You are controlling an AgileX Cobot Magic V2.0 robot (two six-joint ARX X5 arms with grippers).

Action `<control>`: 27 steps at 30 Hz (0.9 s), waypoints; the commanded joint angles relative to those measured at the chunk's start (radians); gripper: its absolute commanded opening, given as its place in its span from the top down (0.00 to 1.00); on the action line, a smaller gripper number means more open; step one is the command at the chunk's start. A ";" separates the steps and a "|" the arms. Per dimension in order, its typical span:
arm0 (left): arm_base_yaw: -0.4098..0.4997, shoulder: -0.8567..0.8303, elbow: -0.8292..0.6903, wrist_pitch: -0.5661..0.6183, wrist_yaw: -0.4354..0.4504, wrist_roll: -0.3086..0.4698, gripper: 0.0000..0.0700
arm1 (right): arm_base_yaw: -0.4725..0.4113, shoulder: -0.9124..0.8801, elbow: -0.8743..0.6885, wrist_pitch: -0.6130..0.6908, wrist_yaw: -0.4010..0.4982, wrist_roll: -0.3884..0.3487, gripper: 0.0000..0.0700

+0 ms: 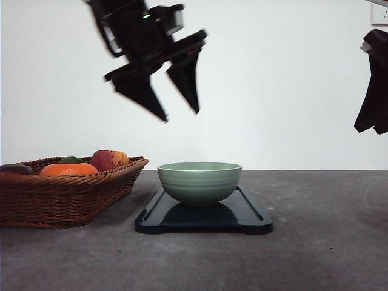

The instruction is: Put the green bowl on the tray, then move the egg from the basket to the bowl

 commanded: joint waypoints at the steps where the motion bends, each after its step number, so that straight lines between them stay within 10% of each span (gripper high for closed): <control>1: 0.000 -0.057 -0.070 0.051 -0.002 -0.021 0.39 | 0.005 0.007 0.005 0.006 0.000 0.009 0.71; 27: 0.233 -0.853 -0.788 0.123 -0.054 -0.228 0.39 | 0.008 0.007 0.005 0.064 -0.123 -0.058 0.71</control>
